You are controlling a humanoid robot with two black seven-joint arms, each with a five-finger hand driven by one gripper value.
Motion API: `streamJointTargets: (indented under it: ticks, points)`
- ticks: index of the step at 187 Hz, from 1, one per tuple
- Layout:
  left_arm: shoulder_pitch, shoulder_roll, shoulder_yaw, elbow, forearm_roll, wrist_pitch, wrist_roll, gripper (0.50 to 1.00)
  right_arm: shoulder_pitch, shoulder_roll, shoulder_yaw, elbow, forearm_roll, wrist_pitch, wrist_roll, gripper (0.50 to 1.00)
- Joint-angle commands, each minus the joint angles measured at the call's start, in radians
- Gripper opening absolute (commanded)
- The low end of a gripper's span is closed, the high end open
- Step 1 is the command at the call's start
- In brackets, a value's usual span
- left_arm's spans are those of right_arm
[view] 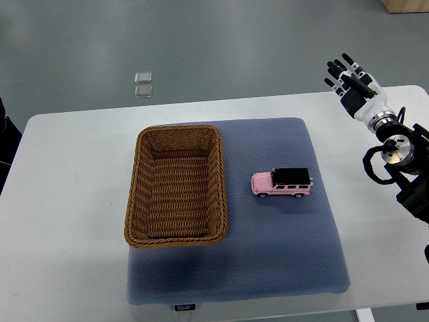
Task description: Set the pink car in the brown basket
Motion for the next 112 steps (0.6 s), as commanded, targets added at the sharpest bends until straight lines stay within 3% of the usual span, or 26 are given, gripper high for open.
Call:
streamJointTargets:
  ticks: [1, 112]
  points:
    - [0.000, 0.000, -0.005, 0.000, 0.000, -0.002, 0.000, 1.000, 0.000, 0.000, 0.000, -0.002, 0.000, -0.003, 0.001, 0.911]
    - [-0.002, 0.000, 0.002, -0.001, 0.000, 0.002, 0.000, 1.000, -0.002, 0.000, 0.000, -0.002, 0.000, -0.010, 0.007, 0.911]
